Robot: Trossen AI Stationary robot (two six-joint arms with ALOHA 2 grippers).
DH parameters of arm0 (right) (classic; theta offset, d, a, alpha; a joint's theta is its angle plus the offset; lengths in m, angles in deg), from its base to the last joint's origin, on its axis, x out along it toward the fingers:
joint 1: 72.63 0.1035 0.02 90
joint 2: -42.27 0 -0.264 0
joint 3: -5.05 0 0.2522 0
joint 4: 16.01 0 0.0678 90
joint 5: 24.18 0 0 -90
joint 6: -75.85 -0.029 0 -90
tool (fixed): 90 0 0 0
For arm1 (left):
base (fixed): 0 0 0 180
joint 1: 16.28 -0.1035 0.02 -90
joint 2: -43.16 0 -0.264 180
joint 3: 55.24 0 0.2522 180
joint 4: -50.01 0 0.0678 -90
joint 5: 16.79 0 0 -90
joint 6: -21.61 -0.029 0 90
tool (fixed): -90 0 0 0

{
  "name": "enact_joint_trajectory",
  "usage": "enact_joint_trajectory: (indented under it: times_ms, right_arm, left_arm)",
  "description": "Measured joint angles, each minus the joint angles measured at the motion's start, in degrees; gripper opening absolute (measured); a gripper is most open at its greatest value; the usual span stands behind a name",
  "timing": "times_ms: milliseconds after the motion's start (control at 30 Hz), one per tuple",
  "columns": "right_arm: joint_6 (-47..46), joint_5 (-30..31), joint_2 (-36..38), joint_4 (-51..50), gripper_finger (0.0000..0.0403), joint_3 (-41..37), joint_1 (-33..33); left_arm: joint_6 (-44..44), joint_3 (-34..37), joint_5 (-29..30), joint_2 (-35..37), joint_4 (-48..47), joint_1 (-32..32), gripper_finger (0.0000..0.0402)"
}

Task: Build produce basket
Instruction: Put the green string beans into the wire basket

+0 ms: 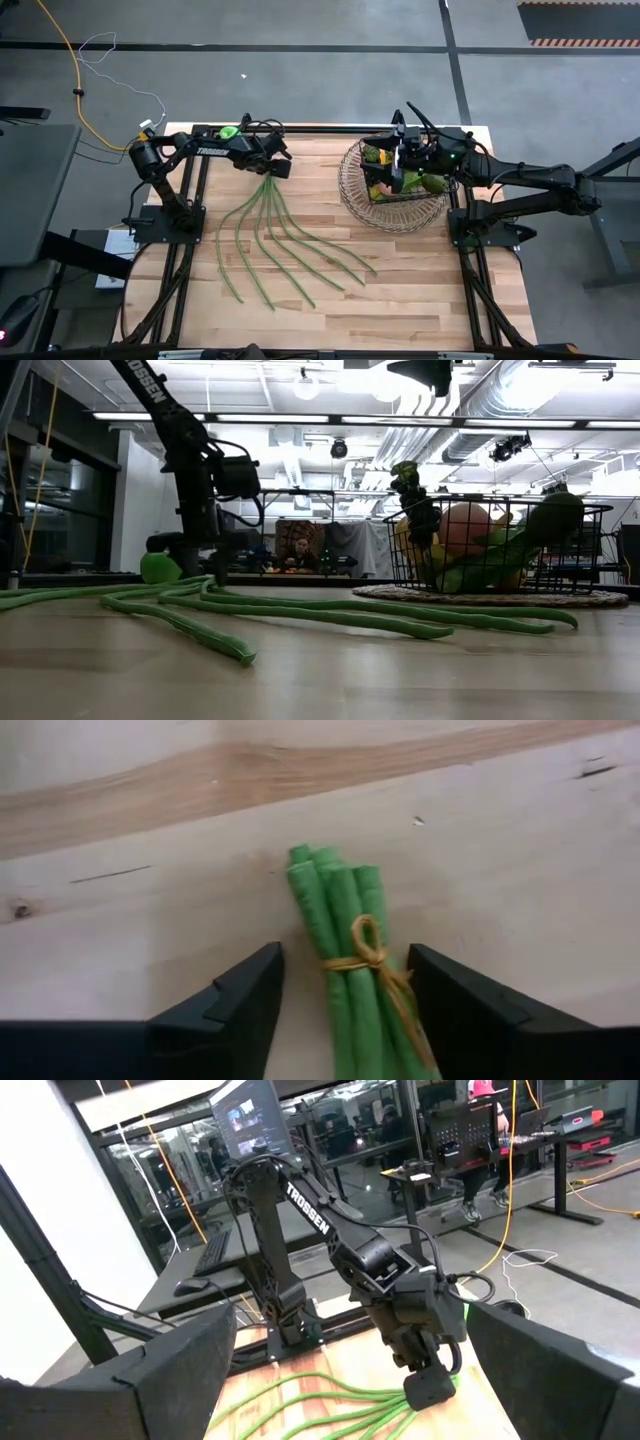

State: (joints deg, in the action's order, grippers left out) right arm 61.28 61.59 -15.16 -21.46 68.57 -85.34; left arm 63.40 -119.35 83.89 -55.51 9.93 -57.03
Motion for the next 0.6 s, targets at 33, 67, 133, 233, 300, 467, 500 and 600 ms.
enact_joint_trajectory:
  times_ms: [33, 67, 133, 233, 300, 467, 500, 600]
  right_arm:
    - [0.00, 0.00, 0.00, 0.00, 0.0385, 0.00, 0.00]
    - [0.00, 0.00, -0.02, 0.00, 0.0385, 0.01, 0.00]
    - [-0.58, 0.00, -0.01, 0.00, 0.0385, 0.01, 0.00]
    - [-1.01, 0.00, -0.02, 0.00, 0.0385, 0.00, 0.00]
    - [-0.98, 0.00, -0.01, -0.01, 0.0385, 0.00, 0.00]
    - [-2.14, 0.00, 0.00, -0.02, 0.0385, 0.00, 0.00]
    - [-2.35, 0.00, -0.01, -0.02, 0.0385, 0.00, 0.00]
    - [-2.54, 0.00, 0.00, -0.02, 0.0385, 0.00, 0.00]
  left_arm:
    - [-0.23, 0.00, 0.00, -0.02, 0.05, -0.01, 0.0189]
    - [-0.62, 0.00, -0.01, -0.03, 0.24, -0.02, 0.0176]
    - [-1.60, 0.00, -0.07, -0.11, 0.71, 0.00, 0.0147]
    - [-2.84, 0.02, -0.26, -0.15, 1.12, 0.04, 0.0096]
    - [-3.00, 0.02, -0.24, -0.15, 1.13, 0.04, 0.0061]
    - [-5.91, 0.04, -0.26, -0.02, 1.59, 0.04, 0.0019]
    - [-6.49, 0.09, -0.26, 0.09, 1.66, 0.04, 0.0019]
    - [-7.37, 0.23, -0.17, 0.55, 2.09, 0.04, 0.0023]
